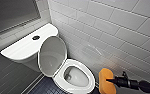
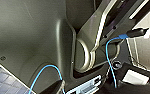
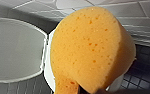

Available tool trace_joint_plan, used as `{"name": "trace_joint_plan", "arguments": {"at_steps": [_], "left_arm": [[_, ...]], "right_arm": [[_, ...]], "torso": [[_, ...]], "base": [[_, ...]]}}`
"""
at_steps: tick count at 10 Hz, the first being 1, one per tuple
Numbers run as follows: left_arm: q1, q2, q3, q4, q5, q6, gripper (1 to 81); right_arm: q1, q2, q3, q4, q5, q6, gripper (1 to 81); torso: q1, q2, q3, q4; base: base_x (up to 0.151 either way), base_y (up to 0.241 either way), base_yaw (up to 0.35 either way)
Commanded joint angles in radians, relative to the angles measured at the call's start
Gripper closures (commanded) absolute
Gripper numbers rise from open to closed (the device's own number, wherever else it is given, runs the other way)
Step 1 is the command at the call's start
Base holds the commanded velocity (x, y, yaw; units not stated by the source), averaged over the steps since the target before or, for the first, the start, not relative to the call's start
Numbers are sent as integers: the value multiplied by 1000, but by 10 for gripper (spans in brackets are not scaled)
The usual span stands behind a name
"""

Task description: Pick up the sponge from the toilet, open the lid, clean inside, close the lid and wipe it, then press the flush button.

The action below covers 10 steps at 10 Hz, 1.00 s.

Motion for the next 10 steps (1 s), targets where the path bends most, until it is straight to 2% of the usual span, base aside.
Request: {"name": "trace_joint_plan", "arguments": {"at_steps": [1, 5, 8, 10], "left_arm": [[37, -12, 30, 18, 95, 2, 10], [38, -11, 26, 14, 95, 0, 10], [38, -11, 21, 11, 95, 0, 10], [41, -12, 20, 8, 95, 0, 10]], "right_arm": [[223, 267, -216, -18, -165, 26, 811], [275, 626, -577, -31, -260, 26, 811], [337, 771, -680, -43, -277, 26, 811], [336, 855, -786, -43, -270, 20, 811]], "torso": [[0, 0, 0, 0], [0, 0, 0, 0], [0, 0, 0, 0], [0, 0, 0, 0]], "base": [[0, 0, 0], [0, 0, 0], [0, 0, 0], [0, 0, 0]]}}
